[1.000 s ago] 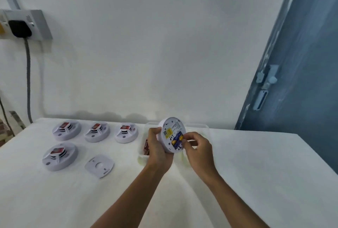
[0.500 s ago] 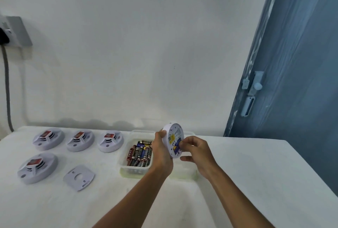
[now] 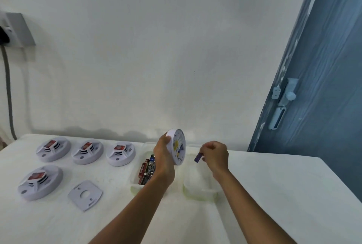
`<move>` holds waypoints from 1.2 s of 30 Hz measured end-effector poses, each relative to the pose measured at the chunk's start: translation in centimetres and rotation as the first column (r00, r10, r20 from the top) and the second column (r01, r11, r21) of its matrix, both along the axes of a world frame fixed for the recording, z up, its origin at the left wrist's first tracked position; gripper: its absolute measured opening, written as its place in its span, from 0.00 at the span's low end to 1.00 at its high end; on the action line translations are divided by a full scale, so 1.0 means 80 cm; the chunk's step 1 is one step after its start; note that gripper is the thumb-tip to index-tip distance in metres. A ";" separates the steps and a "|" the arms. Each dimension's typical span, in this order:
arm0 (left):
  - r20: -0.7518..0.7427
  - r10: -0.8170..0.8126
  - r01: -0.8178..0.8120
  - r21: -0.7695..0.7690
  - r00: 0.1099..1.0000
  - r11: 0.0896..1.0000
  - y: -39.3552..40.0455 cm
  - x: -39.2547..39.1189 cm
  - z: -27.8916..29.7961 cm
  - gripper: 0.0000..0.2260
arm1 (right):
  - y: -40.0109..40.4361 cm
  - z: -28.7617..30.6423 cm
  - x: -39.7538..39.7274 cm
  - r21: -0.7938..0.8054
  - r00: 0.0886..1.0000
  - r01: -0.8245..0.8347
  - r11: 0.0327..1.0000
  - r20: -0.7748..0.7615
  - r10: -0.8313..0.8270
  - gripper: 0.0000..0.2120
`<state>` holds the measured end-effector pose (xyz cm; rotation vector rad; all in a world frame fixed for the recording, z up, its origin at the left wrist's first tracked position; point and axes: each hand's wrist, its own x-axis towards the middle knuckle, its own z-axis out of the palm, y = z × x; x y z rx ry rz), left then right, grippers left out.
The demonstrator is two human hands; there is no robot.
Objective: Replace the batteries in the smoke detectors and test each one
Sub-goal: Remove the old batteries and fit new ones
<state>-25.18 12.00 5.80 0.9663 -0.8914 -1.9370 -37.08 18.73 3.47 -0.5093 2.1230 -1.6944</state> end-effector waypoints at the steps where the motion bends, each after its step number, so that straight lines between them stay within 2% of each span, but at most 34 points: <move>1: 0.004 0.004 -0.004 0.014 1.000 1.000 -0.002 0.002 0.000 0.17 | -0.010 -0.004 -0.003 0.136 0.991 -0.050 0.989 -0.113 0.066 0.04; 4: 0.005 0.006 -0.007 0.034 1.000 0.999 -0.005 0.006 0.000 0.16 | -0.038 -0.024 -0.012 0.409 0.943 -0.128 0.903 -0.231 0.238 0.05; 8: 0.011 0.009 -0.009 0.044 1.000 0.999 -0.007 0.010 -0.003 0.17 | -0.048 -0.027 -0.015 0.506 0.911 -0.159 0.848 -0.254 0.323 0.05; 10: 0.001 -0.012 0.012 0.041 1.000 0.999 -0.008 0.012 -0.005 0.19 | -0.040 -0.019 -0.011 0.427 0.900 -0.146 0.892 -0.318 0.299 0.09; 12: -0.017 -0.034 0.035 0.042 0.999 0.999 -0.007 0.014 -0.006 0.20 | -0.023 -0.003 0.005 0.232 0.918 -0.171 0.958 -0.315 0.240 0.09; 14: -0.054 -0.054 0.058 0.069 0.997 0.996 -0.006 0.016 -0.005 0.20 | -0.005 0.010 0.027 0.036 0.928 -0.281 0.959 -0.243 0.281 0.04; 16: -0.107 -0.075 0.085 0.093 0.991 0.992 -0.003 0.017 -0.004 0.21 | 0.009 0.014 0.045 -0.028 0.901 -0.363 0.932 -0.265 0.343 0.04; 19: -0.166 -0.098 0.114 0.095 0.981 0.989 0.001 0.016 -0.002 0.21 | 0.017 0.009 0.057 -0.037 0.881 -0.345 0.938 -0.359 0.309 0.08; 23: -0.158 -0.113 0.126 0.076 0.981 0.989 0.006 0.014 0.001 0.20 | 0.019 0.010 0.062 -0.038 0.834 -0.330 0.943 -0.480 0.272 0.10; 26: -0.133 -0.100 0.113 0.093 0.986 0.989 0.006 0.013 0.002 0.18 | 0.019 0.013 0.062 0.038 0.760 -0.344 0.938 -0.576 0.302 0.15; 29: -0.083 -0.111 0.119 0.102 0.990 0.988 0.007 0.012 0.002 0.20 | 0.019 0.017 0.061 0.120 0.710 -0.369 0.922 -0.604 0.362 0.23; 32: -0.022 -0.095 0.097 0.112 0.995 0.989 0.005 0.009 0.000 0.20 | 0.022 0.018 0.064 0.120 0.707 -0.385 0.915 -0.599 0.376 0.18; 36: -0.046 -0.109 0.115 0.141 0.993 0.983 0.002 0.008 0.002 0.21 | 0.026 0.017 0.066 0.038 0.701 -0.395 0.918 -0.634 0.327 0.17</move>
